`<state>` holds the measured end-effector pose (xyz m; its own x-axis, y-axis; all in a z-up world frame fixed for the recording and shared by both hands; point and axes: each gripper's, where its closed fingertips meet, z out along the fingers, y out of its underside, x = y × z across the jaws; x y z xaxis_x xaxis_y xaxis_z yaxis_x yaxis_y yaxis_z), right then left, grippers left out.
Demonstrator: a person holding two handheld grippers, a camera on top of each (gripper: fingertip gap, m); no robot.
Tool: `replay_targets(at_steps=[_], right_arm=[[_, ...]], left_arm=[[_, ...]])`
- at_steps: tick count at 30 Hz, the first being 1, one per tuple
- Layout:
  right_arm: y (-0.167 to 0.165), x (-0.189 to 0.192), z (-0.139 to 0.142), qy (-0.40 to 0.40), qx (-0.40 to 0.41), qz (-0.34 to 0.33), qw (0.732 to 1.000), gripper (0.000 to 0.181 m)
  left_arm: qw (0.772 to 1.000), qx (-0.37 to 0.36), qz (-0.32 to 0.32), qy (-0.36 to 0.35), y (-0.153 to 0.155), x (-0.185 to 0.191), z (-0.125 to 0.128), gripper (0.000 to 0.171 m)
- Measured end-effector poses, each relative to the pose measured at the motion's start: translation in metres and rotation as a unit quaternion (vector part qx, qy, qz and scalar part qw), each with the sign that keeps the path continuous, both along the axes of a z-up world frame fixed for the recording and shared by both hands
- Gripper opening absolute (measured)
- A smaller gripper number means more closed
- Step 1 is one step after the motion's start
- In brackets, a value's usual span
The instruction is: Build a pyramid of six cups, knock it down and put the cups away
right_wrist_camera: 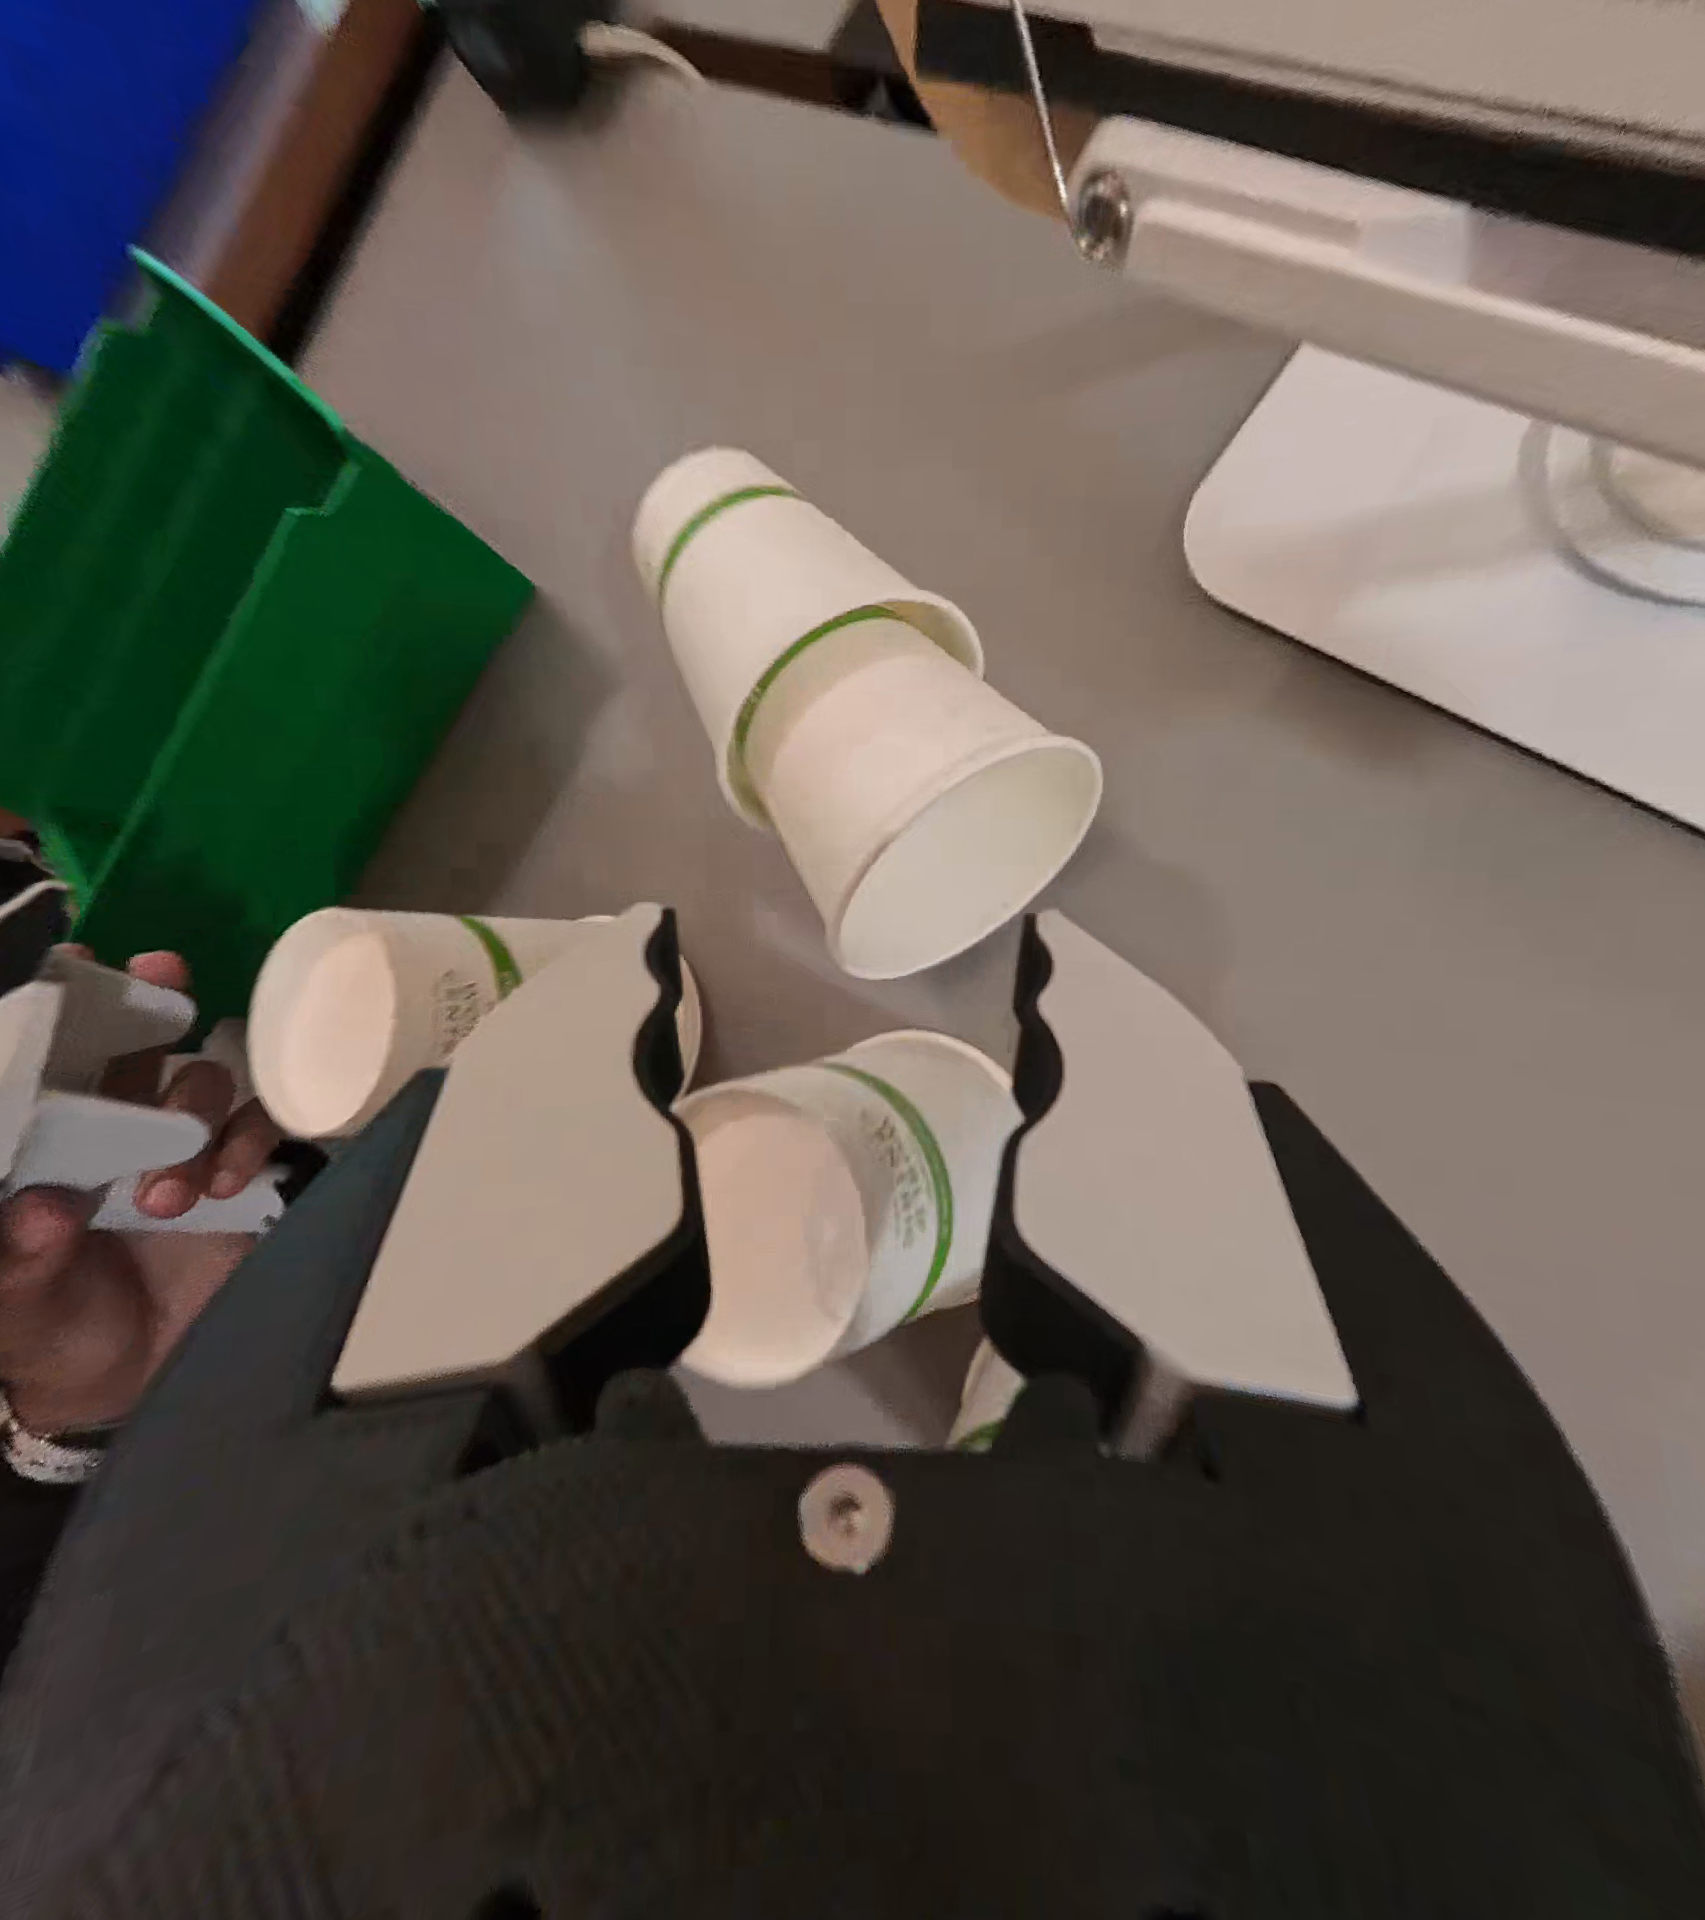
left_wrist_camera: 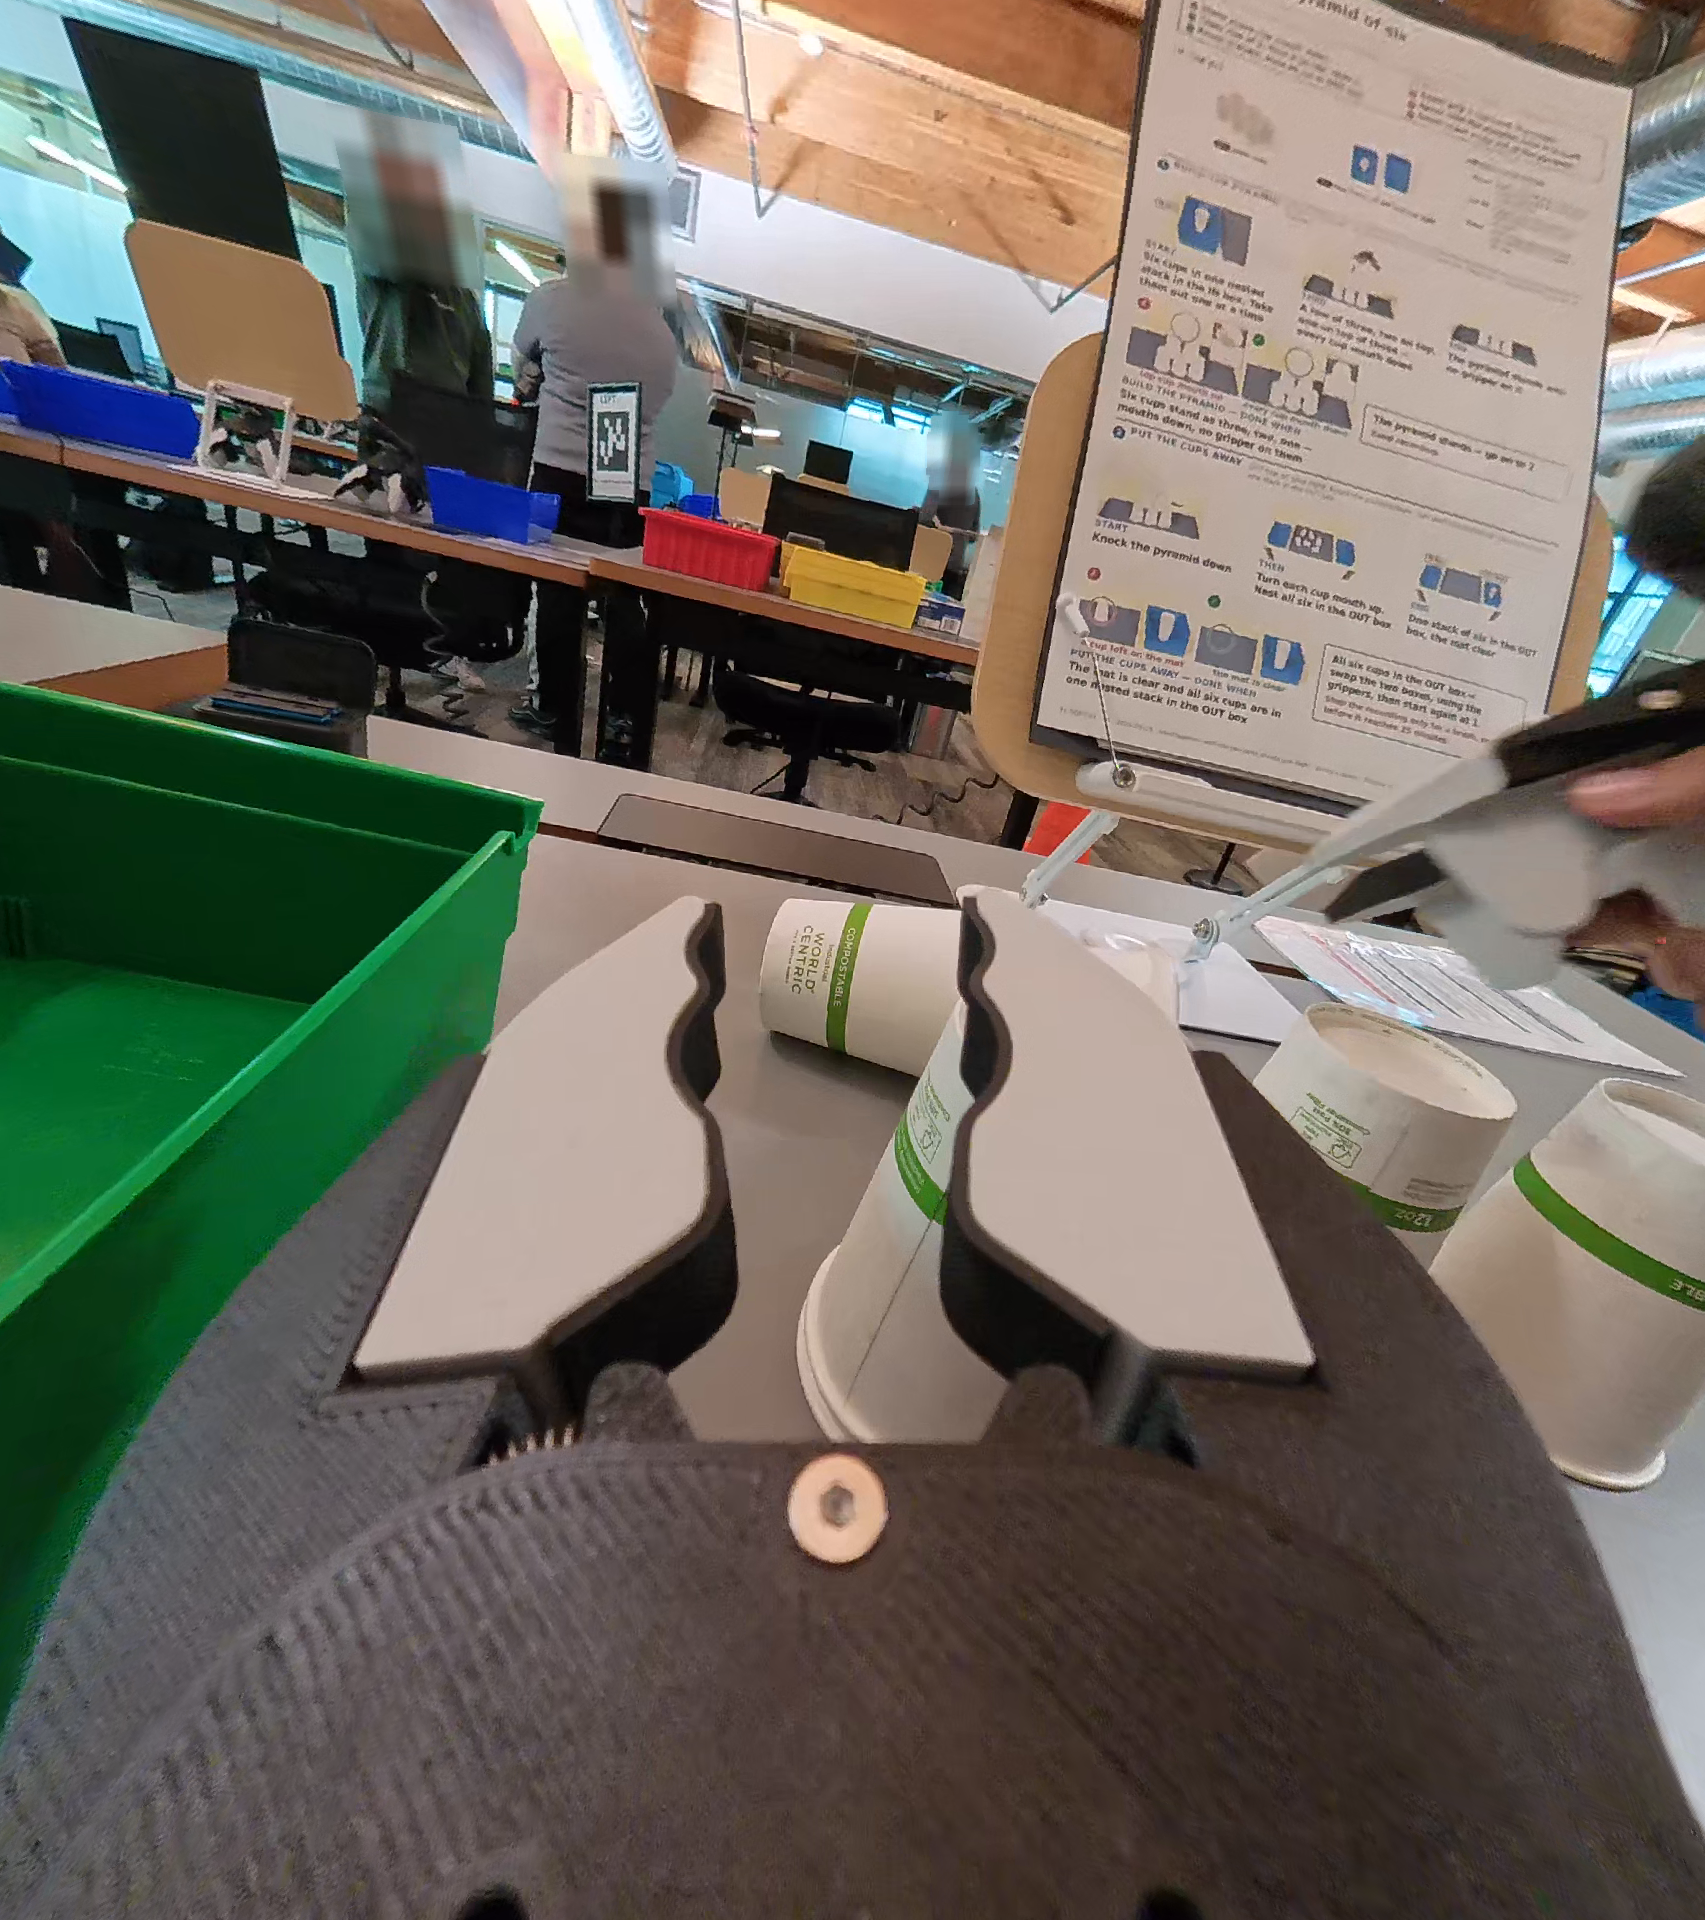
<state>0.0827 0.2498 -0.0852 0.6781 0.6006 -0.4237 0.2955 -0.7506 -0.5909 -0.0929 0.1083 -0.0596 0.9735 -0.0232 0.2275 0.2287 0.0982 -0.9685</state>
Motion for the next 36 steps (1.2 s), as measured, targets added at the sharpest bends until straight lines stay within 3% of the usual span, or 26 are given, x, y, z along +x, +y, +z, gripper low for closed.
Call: replay_targets(at_steps=[4, 12, 23, 36], right_arm=[[0.018, -0.015, -0.029, -0.052, -0.06, 0.007, 0.997, 0.06], [0.01, -0.029, -0.052, -0.093, -0.126, 0.037, 0.987, 0.045], [0.002, -0.043, -0.05, -0.024, -0.15, 0.053, 0.987, 0.005], [-0.026, -0.054, -0.018, -0.089, -0.041, 0.208, 0.973, 0.004]], left_arm=[[1.0, -0.001, -0.009, -0.011, 0.002, 0.001, -0.001, 0.044], [1.0, -0.008, -0.003, -0.001, 0.006, -0.004, -0.002, 0.044], [1.0, -0.01, -0.001, 0.019, 0.005, 0.0, -0.002, 0.044], [1.0, -0.014, -0.001, 0.017, 0.005, 0.0, -0.004, 0.044]])
